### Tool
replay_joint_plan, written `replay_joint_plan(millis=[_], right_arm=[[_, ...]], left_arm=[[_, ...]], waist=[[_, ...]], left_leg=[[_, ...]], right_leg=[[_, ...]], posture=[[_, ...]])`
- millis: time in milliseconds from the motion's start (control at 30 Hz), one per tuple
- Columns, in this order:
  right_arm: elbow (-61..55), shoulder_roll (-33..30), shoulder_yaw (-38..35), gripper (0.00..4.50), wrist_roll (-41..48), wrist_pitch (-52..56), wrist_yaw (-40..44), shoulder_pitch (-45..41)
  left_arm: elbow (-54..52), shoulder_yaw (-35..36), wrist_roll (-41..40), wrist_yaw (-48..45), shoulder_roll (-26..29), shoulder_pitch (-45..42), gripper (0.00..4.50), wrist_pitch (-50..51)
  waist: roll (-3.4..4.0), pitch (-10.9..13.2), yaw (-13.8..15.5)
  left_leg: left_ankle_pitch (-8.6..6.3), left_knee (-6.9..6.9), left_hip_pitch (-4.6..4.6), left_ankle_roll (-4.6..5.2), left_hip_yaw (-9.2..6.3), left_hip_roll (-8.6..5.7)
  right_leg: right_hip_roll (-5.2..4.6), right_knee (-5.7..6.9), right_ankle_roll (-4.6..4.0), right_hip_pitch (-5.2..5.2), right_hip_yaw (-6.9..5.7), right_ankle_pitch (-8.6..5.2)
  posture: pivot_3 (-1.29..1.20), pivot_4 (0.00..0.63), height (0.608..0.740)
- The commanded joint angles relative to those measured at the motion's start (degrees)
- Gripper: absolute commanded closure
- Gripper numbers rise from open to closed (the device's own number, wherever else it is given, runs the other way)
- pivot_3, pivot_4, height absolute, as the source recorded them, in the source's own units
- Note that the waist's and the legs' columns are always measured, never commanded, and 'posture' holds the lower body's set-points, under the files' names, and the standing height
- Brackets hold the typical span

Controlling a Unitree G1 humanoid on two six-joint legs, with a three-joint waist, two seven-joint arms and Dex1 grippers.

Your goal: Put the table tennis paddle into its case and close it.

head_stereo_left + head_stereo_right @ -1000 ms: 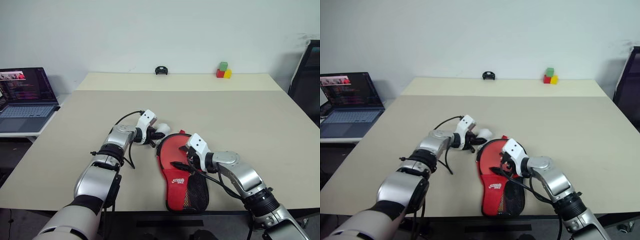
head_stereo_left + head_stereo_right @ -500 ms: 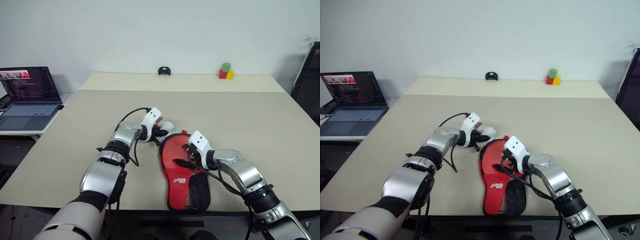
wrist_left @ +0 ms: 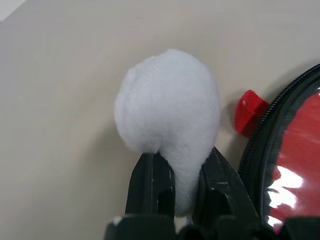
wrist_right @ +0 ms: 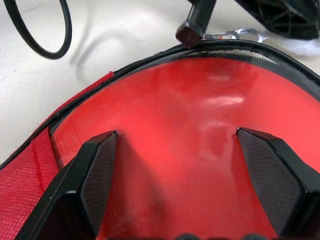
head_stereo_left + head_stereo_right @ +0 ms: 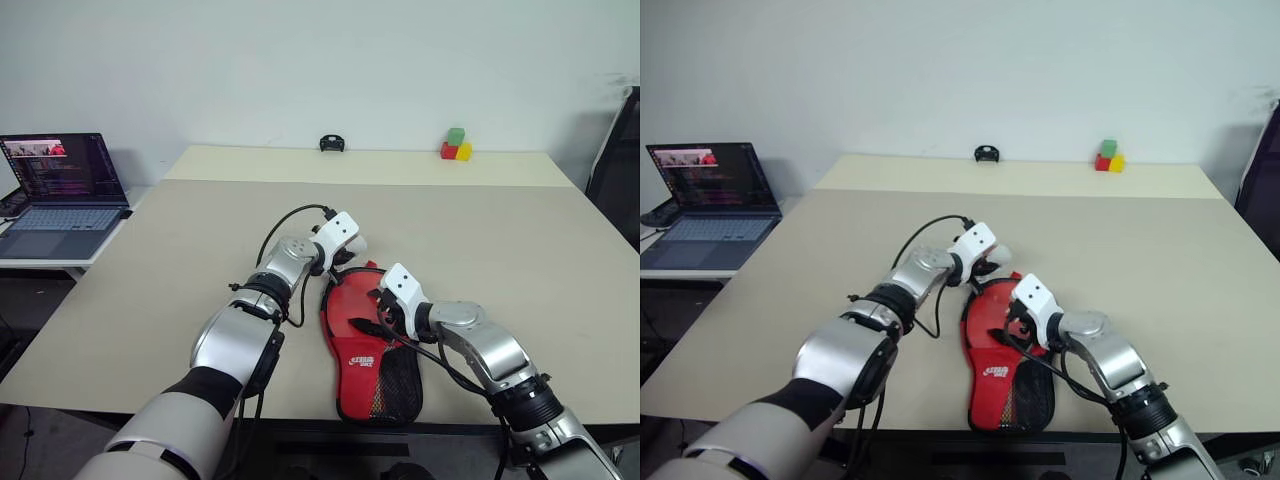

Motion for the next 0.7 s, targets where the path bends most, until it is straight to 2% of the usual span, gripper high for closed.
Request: replay_joint_plan(millis=[33, 400, 467, 700], right_arm=[[3.65, -0.93, 2.43, 0.41, -1.96, 7.40, -1.51, 5.12], [-4.13, 0.86, 1.14, 0.41, -0.65, 12.57, -6.85, 10.98], [-5.06, 1.06, 0.92, 0.41, -0.43, 13.09, -7.71, 12.25], [-6.99, 1.93, 0.61, 0.41, -0.04, 14.25, -9.66, 13.83]], left_arm=[[-0.17, -0.40, 1.94, 5.63, -2.03, -3.09, 4.39, -3.02], [1.00, -0.81, 6.40, 14.54, -9.15, -7.45, 4.39, -6.28], [1.08, -0.83, 6.96, 16.15, -11.78, -8.57, 4.39, -6.80], [1.12, -1.11, 7.72, 14.81, -19.40, -9.38, 4.39, -8.14]], waist=[[0.00, 0.00, 0.11], [0.01, -0.04, 0.99], [0.01, -0.06, 1.10], [0.07, -0.09, 1.04]], left_leg=[[0.00, 0.00, 0.00, 0.00, 0.00, 0.00], [0.00, -0.05, 0.01, 0.00, -0.12, -0.01], [0.00, -0.07, 0.00, 0.00, -0.13, -0.01], [-0.01, -0.13, 0.03, 0.01, -0.29, -0.06]], right_leg=[[0.00, -0.02, 0.00, 0.01, 0.00, 0.00], [-0.01, -0.33, 0.04, 0.20, -0.16, 0.01], [0.00, -0.39, 0.04, 0.21, -0.17, 0.01], [0.00, -0.78, 0.11, 0.46, -0.34, 0.04]], posture=[[0.00, 0.150, 0.740], [0.00, 0.150, 0.740], [0.00, 0.150, 0.740], [0.00, 0.150, 0.740]])
